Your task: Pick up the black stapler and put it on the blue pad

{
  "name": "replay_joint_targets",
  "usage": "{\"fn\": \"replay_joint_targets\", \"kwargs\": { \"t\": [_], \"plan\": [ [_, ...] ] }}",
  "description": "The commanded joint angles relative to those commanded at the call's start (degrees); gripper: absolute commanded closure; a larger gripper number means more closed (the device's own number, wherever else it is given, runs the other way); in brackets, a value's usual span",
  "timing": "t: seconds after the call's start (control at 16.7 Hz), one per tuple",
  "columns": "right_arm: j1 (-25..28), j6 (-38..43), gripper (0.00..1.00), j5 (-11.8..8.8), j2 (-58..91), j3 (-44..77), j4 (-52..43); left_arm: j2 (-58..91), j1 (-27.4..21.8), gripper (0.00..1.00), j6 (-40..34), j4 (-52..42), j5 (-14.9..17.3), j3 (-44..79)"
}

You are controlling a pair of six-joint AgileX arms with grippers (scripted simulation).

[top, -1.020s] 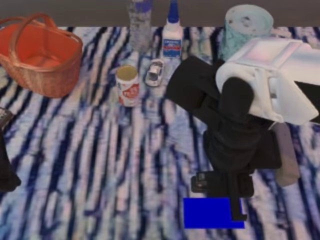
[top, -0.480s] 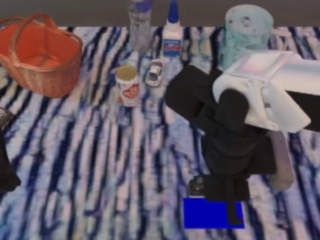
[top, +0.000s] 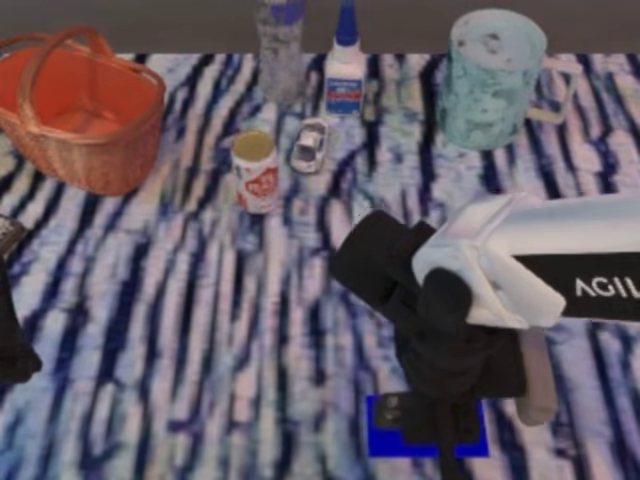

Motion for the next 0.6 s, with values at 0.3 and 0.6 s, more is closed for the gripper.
{"fn": "replay_joint_targets", "kwargs": {
  "t": [0.3,0.6],
  "plan": [
    [0.0,0.0,0.92,0.0,0.1,-0.2,0.3,0.0,0.0,0.00,0.0,0.0,0.0,0.0],
    [0.0,0.0,0.55,0.0,0.1,-0.2,0.3,0.0,0.0,0.00,0.0,0.0,0.0,0.0]
  ]
}}
